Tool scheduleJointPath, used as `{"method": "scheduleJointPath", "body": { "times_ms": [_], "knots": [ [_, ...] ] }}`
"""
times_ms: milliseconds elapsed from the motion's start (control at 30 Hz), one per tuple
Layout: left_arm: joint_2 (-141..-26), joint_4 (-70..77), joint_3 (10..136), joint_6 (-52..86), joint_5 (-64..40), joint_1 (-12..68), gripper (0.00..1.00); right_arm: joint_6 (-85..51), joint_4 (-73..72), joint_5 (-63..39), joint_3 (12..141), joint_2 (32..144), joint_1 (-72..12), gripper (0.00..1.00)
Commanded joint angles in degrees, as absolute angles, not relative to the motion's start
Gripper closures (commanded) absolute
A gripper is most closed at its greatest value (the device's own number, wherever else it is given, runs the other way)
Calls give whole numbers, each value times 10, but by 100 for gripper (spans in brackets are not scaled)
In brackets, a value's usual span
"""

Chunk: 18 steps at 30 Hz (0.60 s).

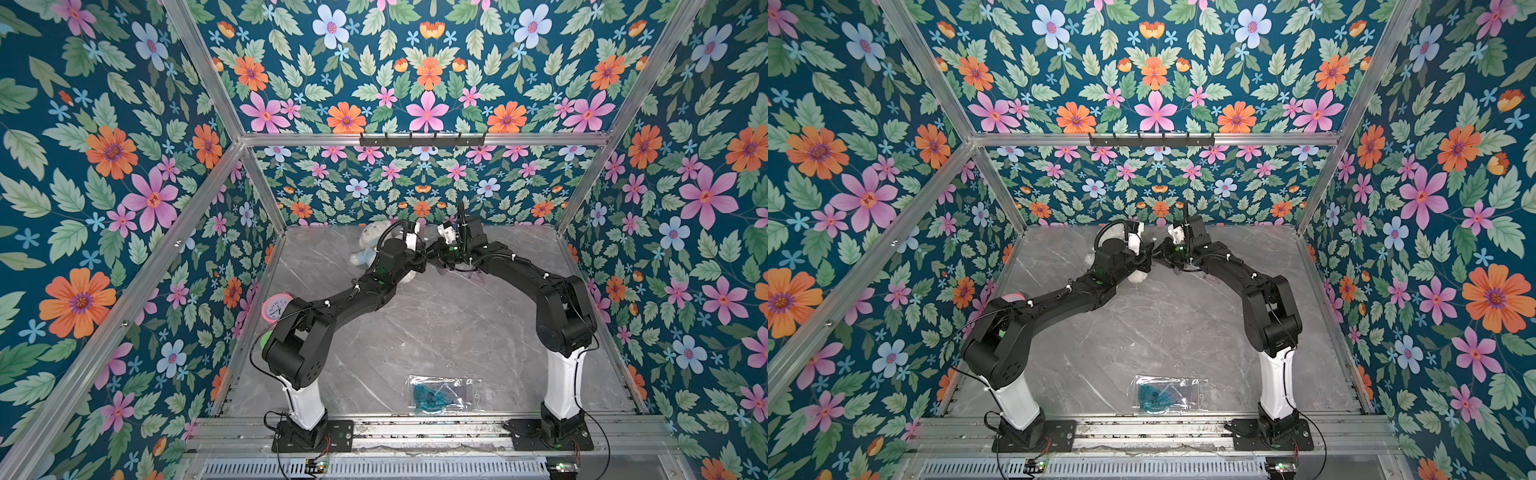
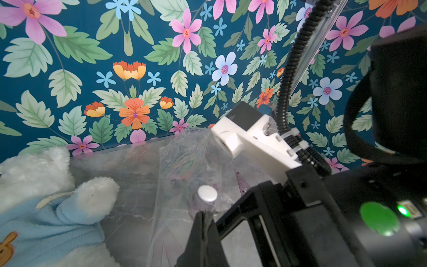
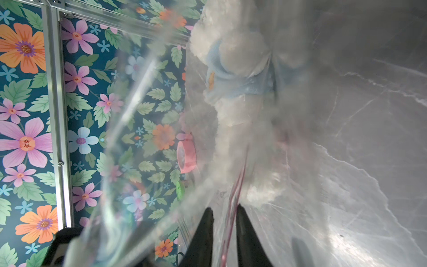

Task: Open the ruler set and take out the ruler
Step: Take out the ruler from the ruler set bag.

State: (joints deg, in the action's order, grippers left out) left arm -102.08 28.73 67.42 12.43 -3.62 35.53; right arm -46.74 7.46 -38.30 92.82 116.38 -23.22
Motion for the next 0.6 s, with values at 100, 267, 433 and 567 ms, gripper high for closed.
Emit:
{"method": "scheduleJointPath", "body": {
  "times_ms": [100, 267, 433, 567],
  "knots": [
    [-1021, 311, 677, 121, -28, 355, 100, -463, 77, -396, 934, 1165, -239, 81],
    [-1019, 314, 675, 121, -26, 355, 100, -461, 83, -396, 936, 1168, -240, 85],
    [-1017, 314, 674, 119, -23, 355, 100, -455, 96, -392, 941, 1167, -240, 89],
    [-1016, 313, 672, 118, -22, 355, 100, -444, 114, -383, 948, 1163, -240, 91]
  ]
}}
